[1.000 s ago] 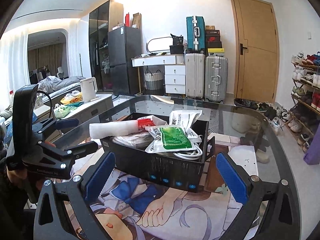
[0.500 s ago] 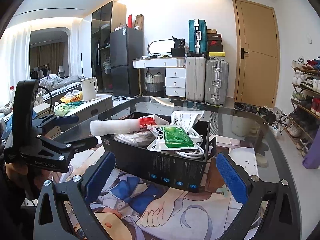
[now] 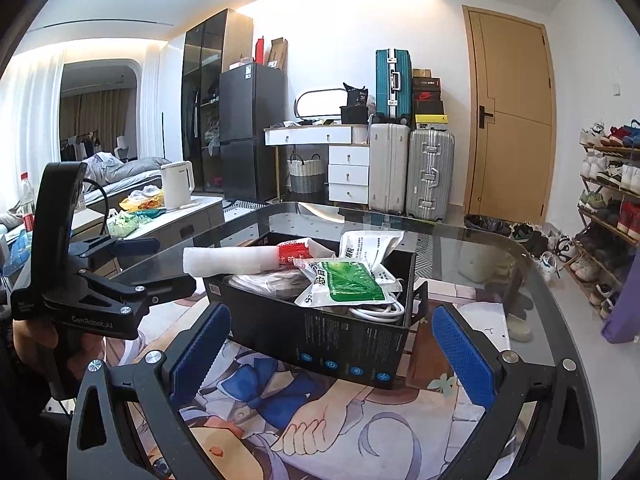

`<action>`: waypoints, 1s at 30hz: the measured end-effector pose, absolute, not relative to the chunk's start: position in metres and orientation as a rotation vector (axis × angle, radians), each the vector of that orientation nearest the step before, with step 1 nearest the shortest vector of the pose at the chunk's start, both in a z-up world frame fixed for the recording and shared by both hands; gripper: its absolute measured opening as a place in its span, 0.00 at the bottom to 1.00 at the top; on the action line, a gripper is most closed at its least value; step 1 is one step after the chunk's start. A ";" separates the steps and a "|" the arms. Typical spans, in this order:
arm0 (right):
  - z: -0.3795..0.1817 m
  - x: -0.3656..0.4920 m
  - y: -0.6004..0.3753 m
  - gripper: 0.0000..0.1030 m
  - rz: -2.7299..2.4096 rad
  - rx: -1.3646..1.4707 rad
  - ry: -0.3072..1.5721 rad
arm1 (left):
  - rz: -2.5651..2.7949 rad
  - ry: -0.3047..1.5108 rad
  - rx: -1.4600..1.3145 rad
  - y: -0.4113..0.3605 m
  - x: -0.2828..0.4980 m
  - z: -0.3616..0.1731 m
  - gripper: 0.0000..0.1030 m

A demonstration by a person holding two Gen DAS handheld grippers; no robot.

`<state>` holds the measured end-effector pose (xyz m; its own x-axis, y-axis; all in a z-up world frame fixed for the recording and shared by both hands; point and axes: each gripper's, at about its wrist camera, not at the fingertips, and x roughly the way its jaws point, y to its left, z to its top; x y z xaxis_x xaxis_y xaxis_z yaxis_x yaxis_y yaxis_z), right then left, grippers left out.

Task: Organize soft objects

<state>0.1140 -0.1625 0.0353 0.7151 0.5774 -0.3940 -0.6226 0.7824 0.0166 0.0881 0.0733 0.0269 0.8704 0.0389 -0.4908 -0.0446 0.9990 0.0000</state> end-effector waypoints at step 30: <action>0.034 0.113 -0.162 1.00 0.675 -0.126 0.391 | 0.047 0.510 0.021 0.065 0.088 0.027 1.00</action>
<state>0.1132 -0.1619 0.0339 0.7110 0.5839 -0.3919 -0.6305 0.7761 0.0123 0.0882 0.0655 0.0268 0.8719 0.0499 -0.4872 -0.0395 0.9987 0.0317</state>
